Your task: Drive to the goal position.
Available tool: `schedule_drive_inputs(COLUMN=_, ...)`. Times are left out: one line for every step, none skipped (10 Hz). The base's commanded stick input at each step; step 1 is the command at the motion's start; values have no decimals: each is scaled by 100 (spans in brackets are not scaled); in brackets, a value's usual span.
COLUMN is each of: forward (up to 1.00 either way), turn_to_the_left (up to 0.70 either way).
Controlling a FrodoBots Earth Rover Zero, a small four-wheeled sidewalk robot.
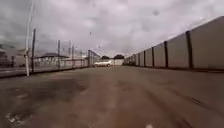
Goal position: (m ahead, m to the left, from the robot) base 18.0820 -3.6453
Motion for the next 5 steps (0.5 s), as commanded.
schedule_drive_inputs(forward=60, turn_to_the_left=0)
schedule_drive_inputs(forward=60, turn_to_the_left=0)
schedule_drive_inputs(forward=60, turn_to_the_left=-3)
schedule_drive_inputs(forward=60, turn_to_the_left=-6)
schedule_drive_inputs(forward=60, turn_to_the_left=-10)
